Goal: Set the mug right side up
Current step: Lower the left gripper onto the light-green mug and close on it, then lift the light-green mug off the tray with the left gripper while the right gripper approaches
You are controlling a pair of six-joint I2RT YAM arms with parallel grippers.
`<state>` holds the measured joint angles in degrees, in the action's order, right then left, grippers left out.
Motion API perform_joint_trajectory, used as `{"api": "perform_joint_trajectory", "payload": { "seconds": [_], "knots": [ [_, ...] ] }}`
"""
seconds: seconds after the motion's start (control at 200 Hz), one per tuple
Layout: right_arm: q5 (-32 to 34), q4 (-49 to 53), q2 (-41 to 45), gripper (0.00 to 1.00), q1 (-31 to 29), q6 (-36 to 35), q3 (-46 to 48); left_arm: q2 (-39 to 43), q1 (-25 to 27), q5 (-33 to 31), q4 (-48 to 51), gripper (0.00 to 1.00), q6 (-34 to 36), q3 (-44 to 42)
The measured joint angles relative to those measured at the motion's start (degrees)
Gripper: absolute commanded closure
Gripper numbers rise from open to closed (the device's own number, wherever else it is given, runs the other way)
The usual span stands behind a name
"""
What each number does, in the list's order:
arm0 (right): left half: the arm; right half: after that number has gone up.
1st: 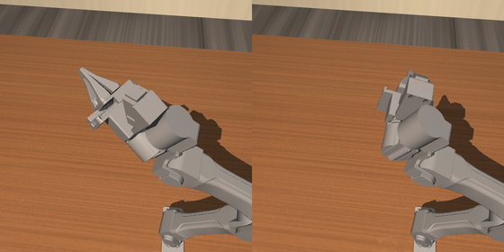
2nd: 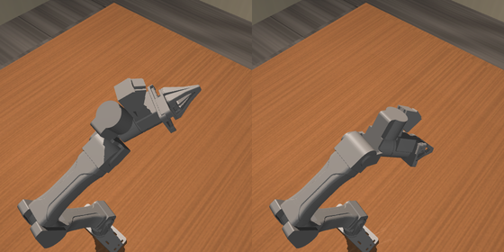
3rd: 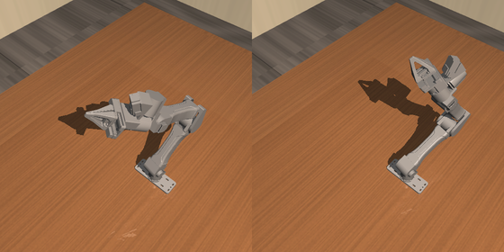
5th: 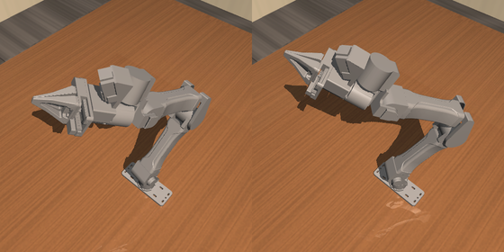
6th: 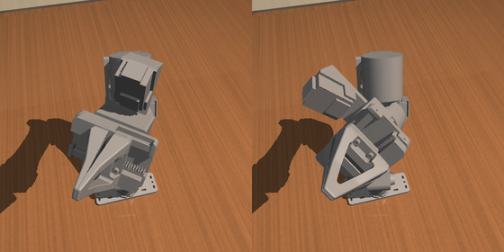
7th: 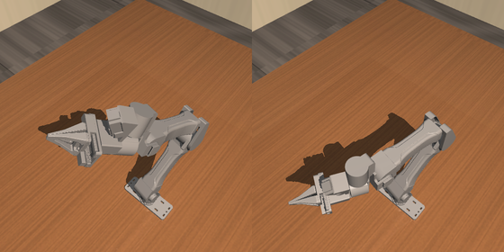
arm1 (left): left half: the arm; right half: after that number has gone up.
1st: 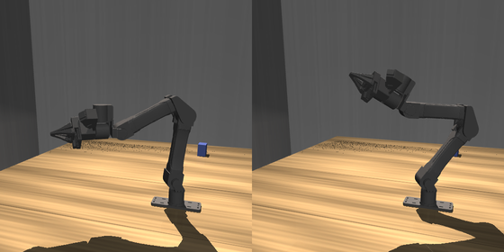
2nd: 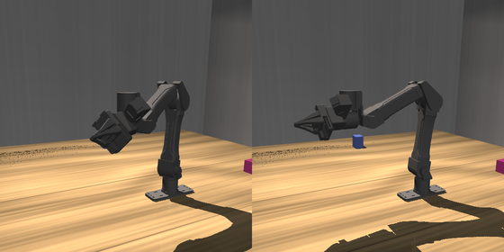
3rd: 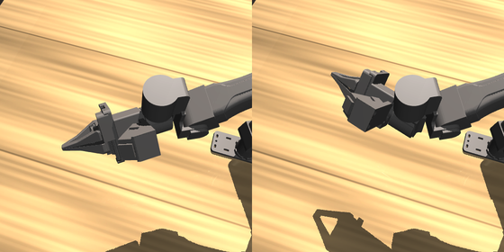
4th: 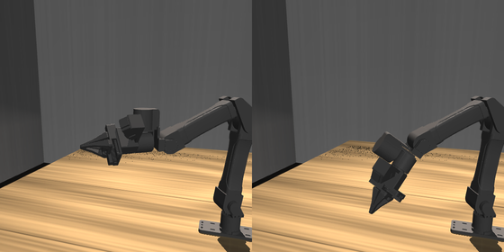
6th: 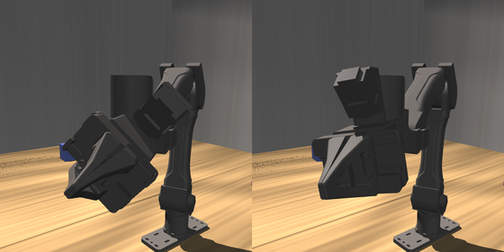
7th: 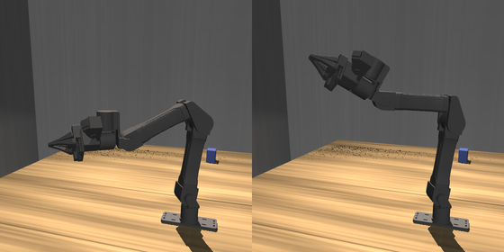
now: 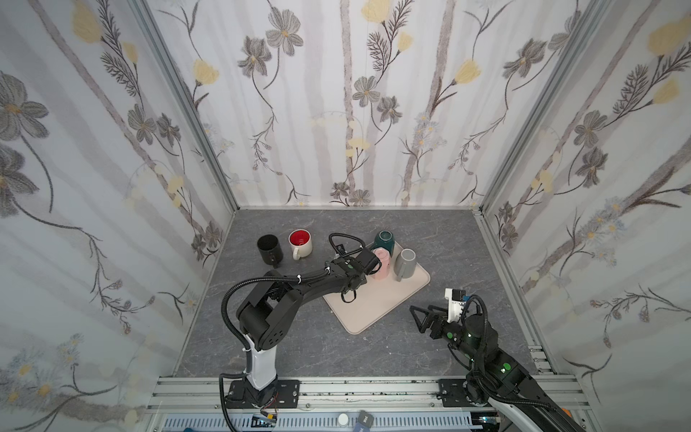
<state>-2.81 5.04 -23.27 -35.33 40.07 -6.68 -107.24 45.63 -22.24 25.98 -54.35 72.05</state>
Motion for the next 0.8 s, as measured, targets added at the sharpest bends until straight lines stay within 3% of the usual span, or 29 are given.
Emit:
{"api": "perform_joint_trajectory", "payload": {
  "seconds": [0.275, 0.799],
  "knots": [
    [-1.33, -3.06, -1.2, 0.0, 0.0, 2.4, 2.03, 4.72, -0.24, 0.66, -1.6, 1.0, 2.99, -3.15],
    [-6.29, -16.02, -9.62, 0.0, -0.02, 8.31, 3.48, 20.02, -0.28, 10.49, -11.39, 1.0, 9.4, -13.81]
  ]
}}
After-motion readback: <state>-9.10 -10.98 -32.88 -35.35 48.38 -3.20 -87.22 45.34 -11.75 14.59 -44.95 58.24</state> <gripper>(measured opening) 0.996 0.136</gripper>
